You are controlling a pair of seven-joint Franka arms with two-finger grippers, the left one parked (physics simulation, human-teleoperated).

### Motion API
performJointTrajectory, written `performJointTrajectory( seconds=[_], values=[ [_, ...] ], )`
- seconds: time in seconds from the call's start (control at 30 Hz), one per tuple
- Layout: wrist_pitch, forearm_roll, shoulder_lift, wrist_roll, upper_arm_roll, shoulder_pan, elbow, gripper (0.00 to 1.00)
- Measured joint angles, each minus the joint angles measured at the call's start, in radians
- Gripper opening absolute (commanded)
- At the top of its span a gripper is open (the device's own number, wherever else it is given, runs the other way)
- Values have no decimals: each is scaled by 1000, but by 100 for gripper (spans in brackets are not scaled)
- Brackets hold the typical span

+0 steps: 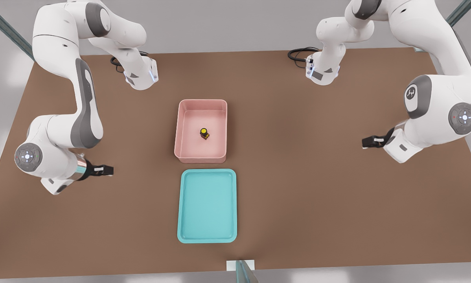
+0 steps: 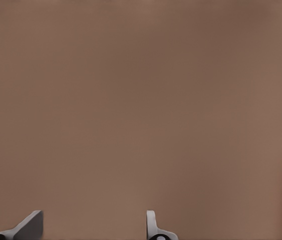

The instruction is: The left arm remains still, and the right arm places the button from the box into the tray

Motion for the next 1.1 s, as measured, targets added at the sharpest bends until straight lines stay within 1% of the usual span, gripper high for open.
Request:
performJointTrajectory(
  seconds=[0.07,0.1,0.23,0.3,0.37,0.43,0.57,0.67,0.93,1.1],
  values=[
    [31,0,3,2,0,9,-2,100],
    [42,0,5,12,0,54,-2,100],
    [75,1,7,102,5,312,0,100],
    [91,1,21,166,6,411,0,100],
    [131,16,9,232,6,484,-66,100],
    [189,41,-60,301,7,539,-228,100],
    [315,59,-187,441,8,615,-505,100],
    [430,63,-196,546,9,681,-627,100],
    [665,75,-114,793,9,735,-742,100],
    [762,78,-83,904,8,751,-756,100]
  ],
)
